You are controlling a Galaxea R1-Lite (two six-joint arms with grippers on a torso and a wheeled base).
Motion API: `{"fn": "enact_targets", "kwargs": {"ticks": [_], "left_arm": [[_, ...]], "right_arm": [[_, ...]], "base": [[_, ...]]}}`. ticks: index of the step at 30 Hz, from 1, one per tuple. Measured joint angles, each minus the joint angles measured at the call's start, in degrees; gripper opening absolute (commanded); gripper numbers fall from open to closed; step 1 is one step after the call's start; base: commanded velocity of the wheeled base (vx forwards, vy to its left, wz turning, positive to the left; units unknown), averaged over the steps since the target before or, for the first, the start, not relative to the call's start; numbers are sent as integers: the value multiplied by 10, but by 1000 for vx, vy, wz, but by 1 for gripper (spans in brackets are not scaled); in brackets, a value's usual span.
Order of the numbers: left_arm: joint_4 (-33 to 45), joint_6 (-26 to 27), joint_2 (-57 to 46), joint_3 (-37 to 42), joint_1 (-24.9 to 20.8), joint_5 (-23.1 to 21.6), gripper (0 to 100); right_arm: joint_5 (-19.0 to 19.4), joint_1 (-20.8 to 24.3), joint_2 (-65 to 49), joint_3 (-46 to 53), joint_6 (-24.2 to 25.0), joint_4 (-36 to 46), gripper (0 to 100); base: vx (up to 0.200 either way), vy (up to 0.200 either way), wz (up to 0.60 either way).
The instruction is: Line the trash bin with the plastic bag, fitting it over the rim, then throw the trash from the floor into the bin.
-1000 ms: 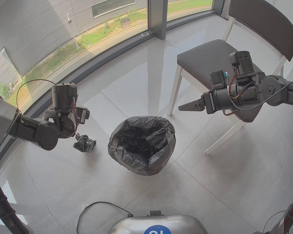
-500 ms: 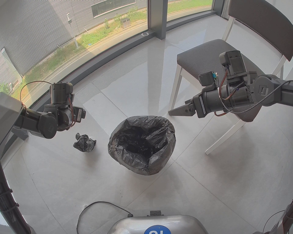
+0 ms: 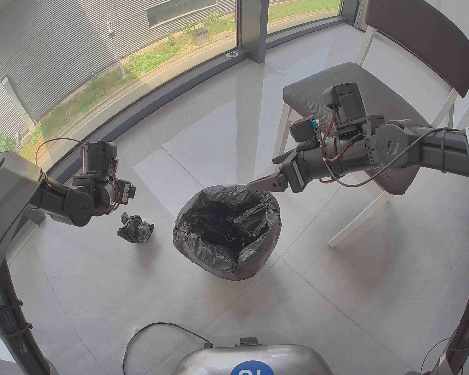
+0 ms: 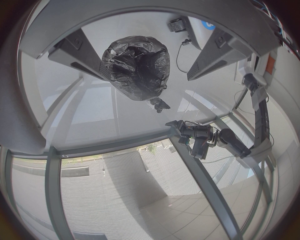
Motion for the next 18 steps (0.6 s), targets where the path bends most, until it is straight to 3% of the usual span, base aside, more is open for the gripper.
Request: {"fn": "enact_targets", "kwargs": {"ticks": [8,18], "left_arm": [[0,6,7,4,-4,-1,100],[18,7,59,-37,-3,-3,100]], "right_arm": [[-1,6,38,-19,-68,0,100],[-1,5,47,-21,-77,-1,100]], "base": [[0,0,0],[0,0,0]]}}
